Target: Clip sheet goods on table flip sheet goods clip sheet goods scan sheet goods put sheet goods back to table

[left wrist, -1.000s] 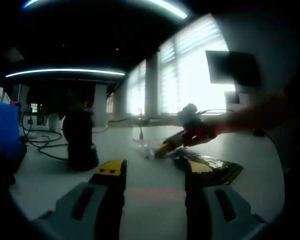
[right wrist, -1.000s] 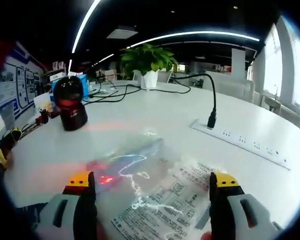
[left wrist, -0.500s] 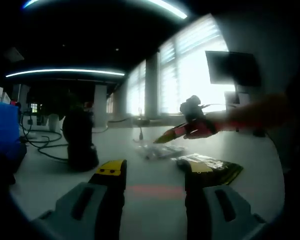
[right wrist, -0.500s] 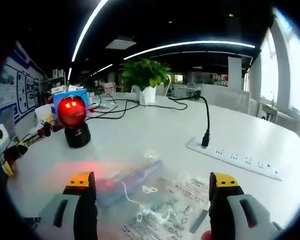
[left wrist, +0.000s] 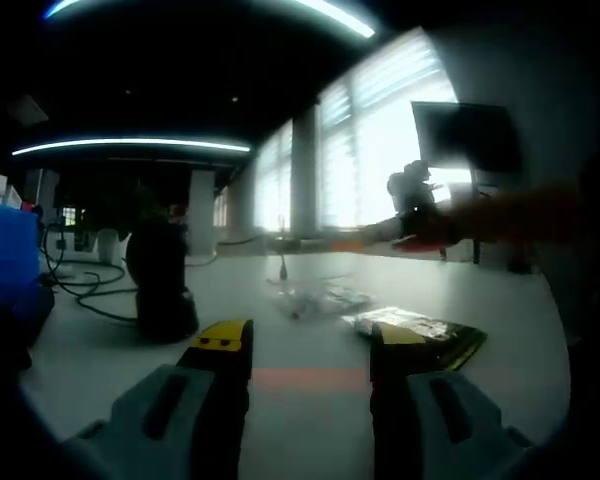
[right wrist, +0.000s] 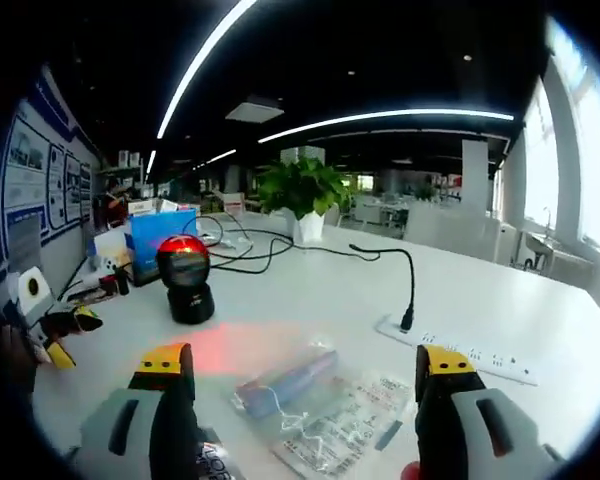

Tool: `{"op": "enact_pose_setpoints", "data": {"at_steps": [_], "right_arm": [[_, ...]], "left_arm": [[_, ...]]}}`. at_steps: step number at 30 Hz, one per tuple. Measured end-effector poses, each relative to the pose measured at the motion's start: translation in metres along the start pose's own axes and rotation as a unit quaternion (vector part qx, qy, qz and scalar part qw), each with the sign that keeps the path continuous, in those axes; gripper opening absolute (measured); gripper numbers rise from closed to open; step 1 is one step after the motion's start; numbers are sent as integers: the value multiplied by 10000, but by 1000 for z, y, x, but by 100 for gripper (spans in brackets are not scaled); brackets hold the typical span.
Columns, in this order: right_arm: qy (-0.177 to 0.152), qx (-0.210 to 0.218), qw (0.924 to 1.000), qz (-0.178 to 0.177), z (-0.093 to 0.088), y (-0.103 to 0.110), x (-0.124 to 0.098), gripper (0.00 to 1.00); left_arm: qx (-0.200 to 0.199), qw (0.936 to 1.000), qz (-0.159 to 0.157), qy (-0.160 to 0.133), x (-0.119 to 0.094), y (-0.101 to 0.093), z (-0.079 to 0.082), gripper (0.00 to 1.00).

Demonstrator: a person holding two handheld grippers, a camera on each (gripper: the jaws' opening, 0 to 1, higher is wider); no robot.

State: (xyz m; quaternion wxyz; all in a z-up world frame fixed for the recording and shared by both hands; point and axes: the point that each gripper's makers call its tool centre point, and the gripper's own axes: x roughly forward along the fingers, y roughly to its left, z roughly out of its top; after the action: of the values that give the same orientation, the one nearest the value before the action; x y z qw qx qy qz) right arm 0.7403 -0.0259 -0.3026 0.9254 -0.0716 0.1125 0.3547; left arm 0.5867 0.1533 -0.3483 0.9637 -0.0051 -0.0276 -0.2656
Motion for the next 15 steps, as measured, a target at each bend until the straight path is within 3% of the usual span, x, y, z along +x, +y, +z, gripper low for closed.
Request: {"op": "enact_pose_setpoints", "data": {"at_steps": [2, 8, 11, 15], "right_arm": [[-220, -161, 9994, -210, 9, -4, -9, 83], [-568, -13, 9982, -179, 14, 5, -45, 83], [-862, -22, 9955, -381, 21, 1, -61, 79], [-1043, 44, 9932, -520, 21, 0, -84, 82]], "left_arm": [[7, 10000, 2, 5, 0, 0, 0, 40], [15, 10000, 21, -12, 0, 0, 1, 40], [18, 10000, 20, -6, 0, 0, 1, 40], [30, 10000, 59, -67, 0, 2, 4, 40]]}}
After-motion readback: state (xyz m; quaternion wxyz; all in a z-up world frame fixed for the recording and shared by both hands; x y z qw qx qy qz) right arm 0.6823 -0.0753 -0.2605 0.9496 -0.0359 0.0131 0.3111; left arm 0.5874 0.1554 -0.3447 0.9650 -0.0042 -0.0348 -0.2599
